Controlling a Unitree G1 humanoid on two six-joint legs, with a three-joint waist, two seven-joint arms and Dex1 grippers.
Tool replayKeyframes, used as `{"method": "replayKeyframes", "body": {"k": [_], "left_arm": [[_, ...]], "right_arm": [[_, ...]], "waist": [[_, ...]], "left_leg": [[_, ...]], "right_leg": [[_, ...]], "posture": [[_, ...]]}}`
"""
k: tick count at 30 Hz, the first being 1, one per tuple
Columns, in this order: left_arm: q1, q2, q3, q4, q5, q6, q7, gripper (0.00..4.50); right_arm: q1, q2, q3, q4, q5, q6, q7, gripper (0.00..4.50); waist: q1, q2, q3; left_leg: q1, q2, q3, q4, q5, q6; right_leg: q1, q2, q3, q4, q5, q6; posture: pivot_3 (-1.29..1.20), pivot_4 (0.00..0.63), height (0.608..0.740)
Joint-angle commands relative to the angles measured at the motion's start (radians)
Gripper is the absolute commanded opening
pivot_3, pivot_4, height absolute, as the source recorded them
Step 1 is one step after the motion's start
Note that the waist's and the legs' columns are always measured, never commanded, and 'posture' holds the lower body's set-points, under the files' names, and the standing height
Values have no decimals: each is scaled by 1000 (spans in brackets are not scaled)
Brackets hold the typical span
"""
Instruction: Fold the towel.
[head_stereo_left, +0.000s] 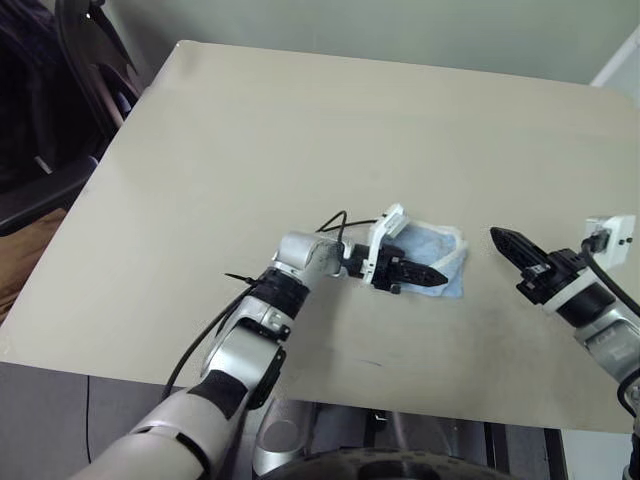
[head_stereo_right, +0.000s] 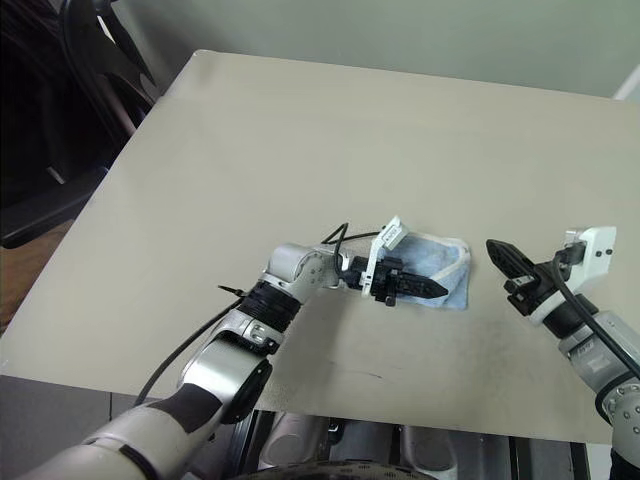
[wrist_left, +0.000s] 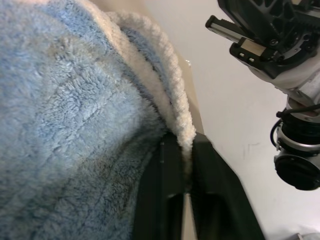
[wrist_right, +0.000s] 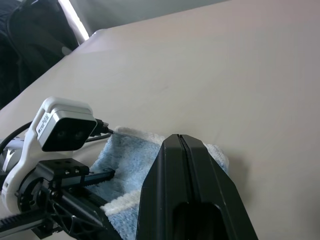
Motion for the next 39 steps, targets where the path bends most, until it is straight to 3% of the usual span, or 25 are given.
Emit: {"method": "replayKeyframes", "body": {"k": [1, 10, 31, 34, 39], "left_arm": [[-11, -26, 33, 8, 4, -28, 10, 1432], [-10, -59, 77, 34, 24, -61, 49, 4461], [-9, -67, 89, 35, 43, -59, 41, 4461], [47, 89, 236, -426, -170, 13, -46, 4461], [37, 121, 329, -535, -346, 180, 30, 4461]], "right_arm": [[-15, -9, -12, -18, 6, -24, -7, 0], [-25, -12, -4, -10, 2, -26, -7, 0], [-24, -12, -3, -10, 3, -27, -8, 0], [-111, -18, 55, 23, 56, -14, 60, 0], [-131, -35, 64, 31, 83, -8, 88, 0]], "waist": [[0, 0, 0], [0, 0, 0], [0, 0, 0], [-25, -1, 1], [-10, 5, -2]], "left_leg": [[0, 0, 0, 0, 0, 0], [0, 0, 1, 0, 0, 1], [0, 0, 2, 1, 1, 2], [-1, 0, 3, 0, 1, 1], [-5, 1, 3, -1, 5, 0]], "right_leg": [[0, 0, 0, 0, 0, 0], [0, 0, 0, 0, 0, 1], [0, 0, 1, 0, 2, 2], [-3, 1, 2, 0, 3, 1], [-7, 2, 1, 1, 4, 0]], "posture": [[0, 150, 733], [0, 150, 733], [0, 150, 733], [0, 150, 733], [0, 150, 733]]}}
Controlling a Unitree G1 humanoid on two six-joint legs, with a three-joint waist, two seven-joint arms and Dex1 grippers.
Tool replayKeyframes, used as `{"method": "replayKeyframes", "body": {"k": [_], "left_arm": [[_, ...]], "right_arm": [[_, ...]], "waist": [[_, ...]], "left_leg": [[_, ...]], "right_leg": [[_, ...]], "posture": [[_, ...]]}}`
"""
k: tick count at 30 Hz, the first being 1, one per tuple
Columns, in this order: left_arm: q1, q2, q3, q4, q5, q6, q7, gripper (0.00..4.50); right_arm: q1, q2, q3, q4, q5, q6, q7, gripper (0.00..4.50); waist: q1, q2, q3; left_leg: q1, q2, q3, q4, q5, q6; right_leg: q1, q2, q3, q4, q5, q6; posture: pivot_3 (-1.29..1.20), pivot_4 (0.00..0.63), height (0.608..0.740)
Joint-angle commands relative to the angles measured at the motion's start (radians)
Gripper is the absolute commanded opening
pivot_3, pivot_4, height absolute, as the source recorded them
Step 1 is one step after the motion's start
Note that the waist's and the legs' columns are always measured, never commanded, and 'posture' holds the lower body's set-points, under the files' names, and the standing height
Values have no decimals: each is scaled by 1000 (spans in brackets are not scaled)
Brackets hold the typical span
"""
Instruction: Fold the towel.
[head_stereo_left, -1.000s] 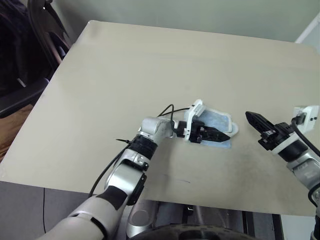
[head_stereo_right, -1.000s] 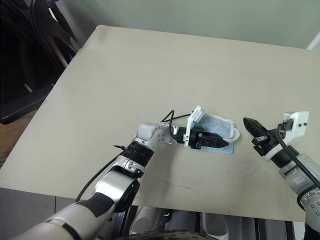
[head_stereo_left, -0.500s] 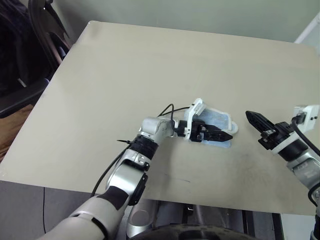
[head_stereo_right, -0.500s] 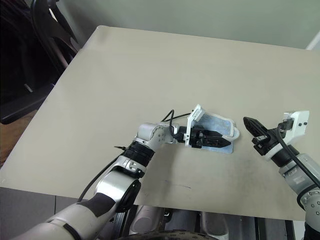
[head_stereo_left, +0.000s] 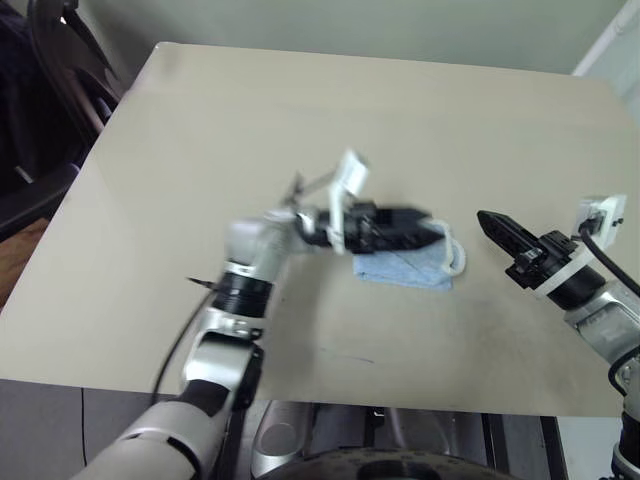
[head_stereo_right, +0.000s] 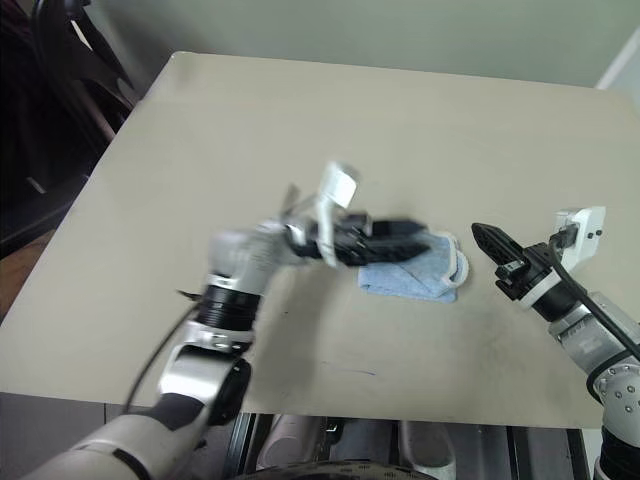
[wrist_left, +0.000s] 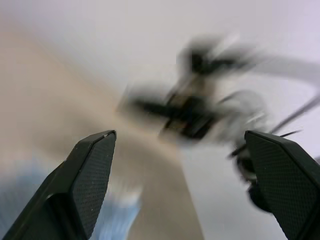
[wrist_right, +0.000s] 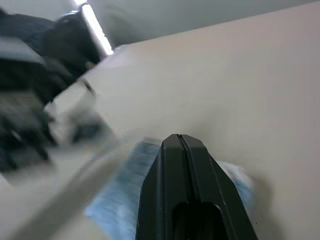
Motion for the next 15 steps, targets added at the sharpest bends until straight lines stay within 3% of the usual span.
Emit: {"method": "replayKeyframes", "body": {"k": [1, 5, 7, 10, 15], "left_arm": [[-19, -20, 63, -30, -166, 174, 65, 4461], [-25, 15, 66, -66, -210, 198, 71, 4461], [-12, 35, 34, -72, -142, 94, 65, 4461], [25, 75, -52, -59, 30, -168, 19, 4091], [62, 132, -111, 29, 191, -497, -92, 2665]], "right_arm": [[-16, -21, 3, -14, 35, -2, 29, 0], [-13, -32, 11, -19, 44, -1, 40, 0], [-10, -37, 13, -26, 51, -2, 47, 0], [-2, -58, 37, -41, 18, -6, 61, 0], [-3, -82, 66, -45, -6, -9, 86, 0]], "waist": [[17, 1, -1], [22, 1, 0], [20, 1, 0], [18, 1, 0], [15, 1, 0]], "left_leg": [[0, -1, -1, 1, 0, 2], [-1, -2, 0, 4, -1, 4], [-1, -2, 1, 5, -1, 4], [0, -1, 1, 5, -2, 3], [-1, -1, 0, 5, -2, 3]], "right_leg": [[1, -1, 0, 0, 0, 1], [2, -3, 0, -2, 9, -9], [2, -3, 0, -2, 9, -9], [2, -3, 0, -2, 7, -6], [1, -3, 0, -2, 4, -1]], "posture": [[0, 150, 733], [0, 150, 733], [0, 150, 733], [0, 150, 733], [0, 150, 733]]}}
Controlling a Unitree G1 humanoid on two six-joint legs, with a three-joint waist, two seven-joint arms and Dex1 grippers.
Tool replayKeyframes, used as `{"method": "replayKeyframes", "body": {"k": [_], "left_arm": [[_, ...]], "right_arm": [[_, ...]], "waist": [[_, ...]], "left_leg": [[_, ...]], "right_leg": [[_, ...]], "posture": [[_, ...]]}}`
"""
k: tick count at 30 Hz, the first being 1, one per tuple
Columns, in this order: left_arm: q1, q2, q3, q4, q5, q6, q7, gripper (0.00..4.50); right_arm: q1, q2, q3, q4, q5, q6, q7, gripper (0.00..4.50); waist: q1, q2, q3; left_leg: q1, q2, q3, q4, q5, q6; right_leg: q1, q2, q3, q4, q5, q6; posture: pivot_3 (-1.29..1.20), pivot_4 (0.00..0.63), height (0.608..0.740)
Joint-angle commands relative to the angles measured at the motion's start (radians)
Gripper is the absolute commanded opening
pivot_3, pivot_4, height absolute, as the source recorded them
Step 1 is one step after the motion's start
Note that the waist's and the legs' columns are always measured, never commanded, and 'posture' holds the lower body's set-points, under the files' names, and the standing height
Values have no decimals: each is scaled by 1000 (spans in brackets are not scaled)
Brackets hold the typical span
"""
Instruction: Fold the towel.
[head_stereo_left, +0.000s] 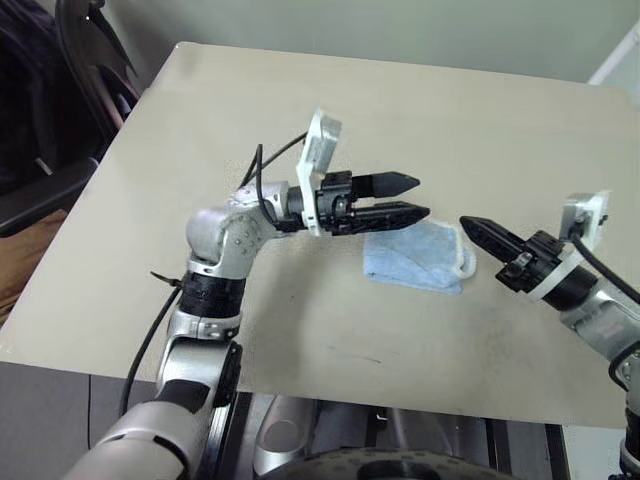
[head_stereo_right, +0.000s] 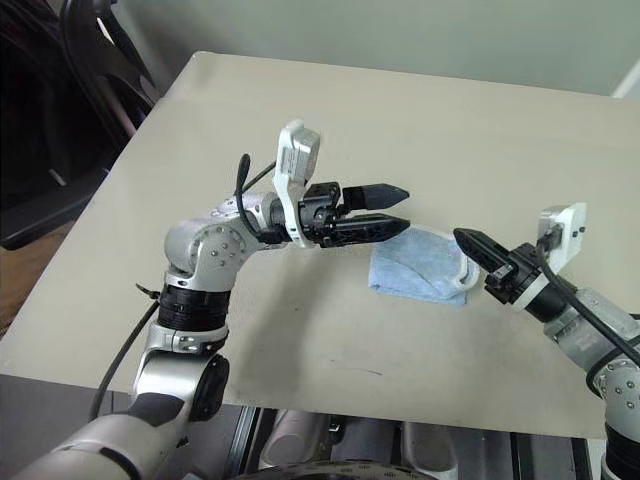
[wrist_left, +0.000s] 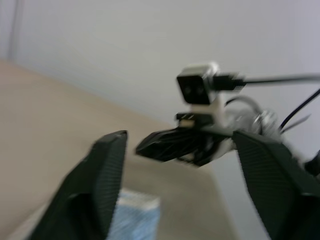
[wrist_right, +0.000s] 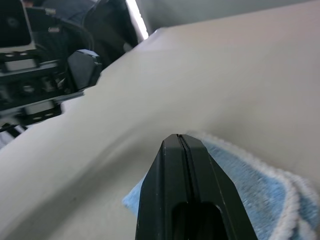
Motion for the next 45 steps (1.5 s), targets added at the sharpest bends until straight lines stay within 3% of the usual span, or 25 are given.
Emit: {"method": "replayKeyframes", "body": {"k": [1, 6, 8, 15, 22, 27, 31, 37, 40, 42, 45], "left_arm": [[13, 26, -23, 61, 100, -234, -80, 2285], [17, 1, -23, 163, 128, -324, -94, 414], [18, -3, -41, 204, 153, -357, -112, 62], [-5, -62, -123, 458, 346, -633, -76, 62], [-9, -104, -154, 651, 444, -786, -82, 62], [22, -105, -167, 676, 468, -794, -101, 62], [37, -100, -160, 675, 469, -794, -111, 62], [68, -57, -98, 535, 346, -707, -218, 62], [71, -27, -63, 437, 273, -566, -224, 662], [63, -14, -32, 390, 228, -490, -208, 1337], [56, 8, -3, 329, 189, -417, -199, 2395]], "right_arm": [[-14, -24, 14, -27, -22, -14, 28, 0], [-60, -21, 61, 8, -75, -26, 43, 0], [-88, -15, 94, 37, -116, -34, 51, 0], [-188, 28, 261, 169, -338, -95, 71, 0], [-120, 54, 337, 239, -481, -147, 106, 0], [-40, 69, 366, 313, -577, -209, 136, 0], [-57, 109, 374, 368, -623, -249, 127, 0], [-103, 149, 308, 302, -524, -181, 150, 0], [-91, 138, 237, 215, -401, -108, 174, 179], [-95, 128, 171, 165, -294, -52, 174, 609], [-108, 79, 88, 147, -183, 24, 177, 1616]], "waist": [[0, 0, 0], [0, 0, 0], [-1, 0, 0], [-2, 1, 0], [-1, 1, 0], [-2, 1, 0], [-3, 1, 0], [-14, 1, 0], [-15, 2, 0], [-14, 2, 0], [-14, 2, 0]], "left_leg": [[0, 0, 0, 0, 0, 0], [-1, 0, 0, 0, -1, 1], [-1, 0, 0, 0, -2, 2], [-1, 0, 0, 0, -4, 3], [-2, 1, 0, 0, -5, 2], [-3, 1, 0, 1, -7, 1], [0, 1, 0, 1, -7, 2], [0, 1, 0, 2, -9, 9], [-1, 1, 0, 2, -5, 3], [-2, 1, 0, 1, -2, -1], [-2, 0, 0, 1, -2, -1]], "right_leg": [[0, 0, 0, 0, 0, 0], [-1, 0, 0, 0, 3, -6], [-1, 0, 0, 0, 5, -8], [-2, 0, 0, 0, 6, -11], [-3, -1, -1, 0, 7, -12], [-3, -1, -2, -1, 7, -12], [0, -1, -2, -1, 6, -12], [0, 0, -2, 0, 9, -14], [-2, 0, -2, 0, 9, -14], [-2, 0, -2, 0, 8, -15], [-2, 0, -2, 0, 3, -21]], "posture": [[0, 150, 733], [0, 150, 733], [0, 150, 733], [0, 150, 733], [0, 150, 733], [0, 150, 733], [0, 150, 733], [0, 150, 733], [0, 150, 733], [0, 150, 733], [0, 150, 733]]}}
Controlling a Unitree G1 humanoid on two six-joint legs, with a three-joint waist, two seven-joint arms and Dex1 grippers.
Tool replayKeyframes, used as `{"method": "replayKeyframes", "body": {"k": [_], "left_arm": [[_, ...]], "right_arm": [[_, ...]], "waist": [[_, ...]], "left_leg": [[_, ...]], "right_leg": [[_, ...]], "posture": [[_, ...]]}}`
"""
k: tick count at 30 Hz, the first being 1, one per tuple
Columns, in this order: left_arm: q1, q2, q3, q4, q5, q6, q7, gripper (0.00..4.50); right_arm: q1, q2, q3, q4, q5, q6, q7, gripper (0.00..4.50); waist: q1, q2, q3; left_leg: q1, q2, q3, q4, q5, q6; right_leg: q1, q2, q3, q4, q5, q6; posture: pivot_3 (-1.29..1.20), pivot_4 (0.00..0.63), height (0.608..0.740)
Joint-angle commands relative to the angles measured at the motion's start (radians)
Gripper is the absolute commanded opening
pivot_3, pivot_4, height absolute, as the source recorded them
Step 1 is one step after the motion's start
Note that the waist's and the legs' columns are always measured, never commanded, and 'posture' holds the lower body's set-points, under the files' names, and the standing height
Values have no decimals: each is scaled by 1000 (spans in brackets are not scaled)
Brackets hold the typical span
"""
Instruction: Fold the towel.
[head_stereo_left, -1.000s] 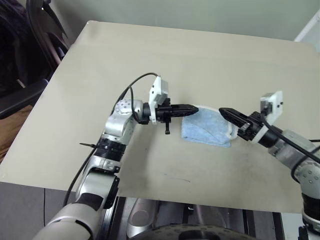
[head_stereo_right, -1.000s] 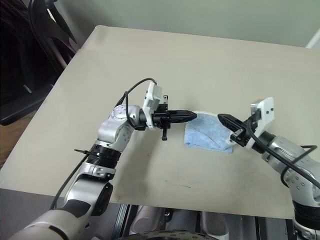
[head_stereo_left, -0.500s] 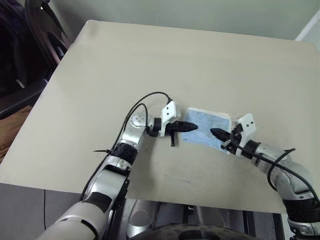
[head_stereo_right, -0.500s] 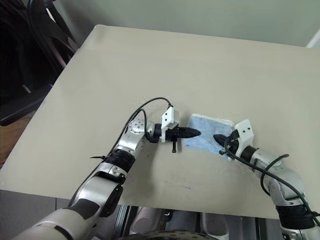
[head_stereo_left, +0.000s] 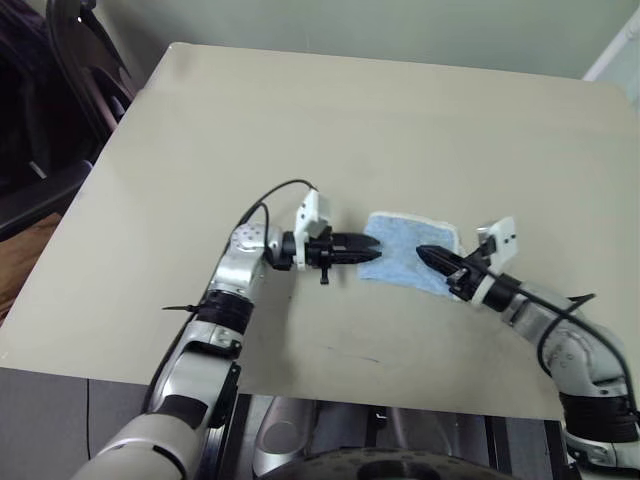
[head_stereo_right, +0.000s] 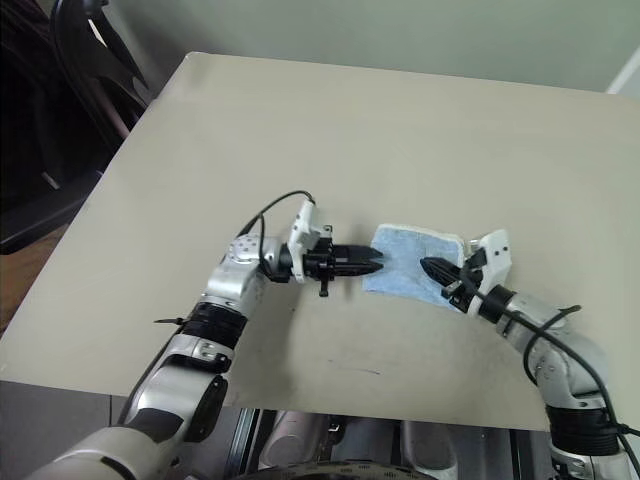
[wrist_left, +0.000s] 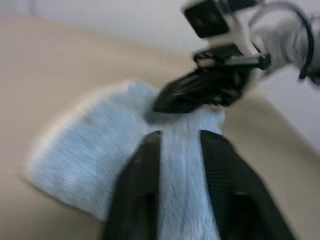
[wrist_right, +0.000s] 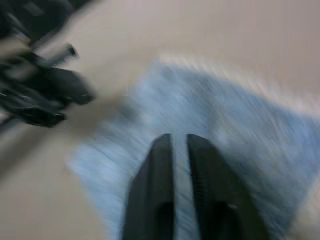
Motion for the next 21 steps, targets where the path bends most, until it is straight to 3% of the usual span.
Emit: {"method": "replayKeyframes", "body": {"k": [1, 6, 9, 21], "left_arm": [[-16, 19, 36, -95, -61, 85, 8, 2762], [6, 73, 33, -158, -65, 110, -15, 4500], [25, 92, 32, -172, -46, 85, 0, 4500], [109, 103, 56, -210, -28, 27, 105, 4500]], "right_arm": [[-24, -71, -115, -35, 140, 83, 25, 1934], [-60, -196, -182, 67, 244, 206, 80, 3695], [-102, -256, -165, 165, 237, 261, 116, 4460], [-272, -321, 71, 471, 51, 386, 248, 4460]], "waist": [[0, 0, 0], [0, 0, 0], [-1, 0, 0], [-1, 0, 0]], "left_leg": [[0, 0, 0, 0, 0, 0], [0, 0, 0, 0, -1, -1], [0, 0, 0, -1, -1, -1], [0, 1, 0, -4, -1, -1]], "right_leg": [[0, 0, 0, 0, 0, 0], [0, 0, 0, 0, -1, 1], [-1, 0, 0, 0, -3, 7], [-3, 0, 0, 2, 0, 5]], "posture": [[0, 150, 733], [0, 150, 733], [0, 150, 733], [0, 150, 733]]}}
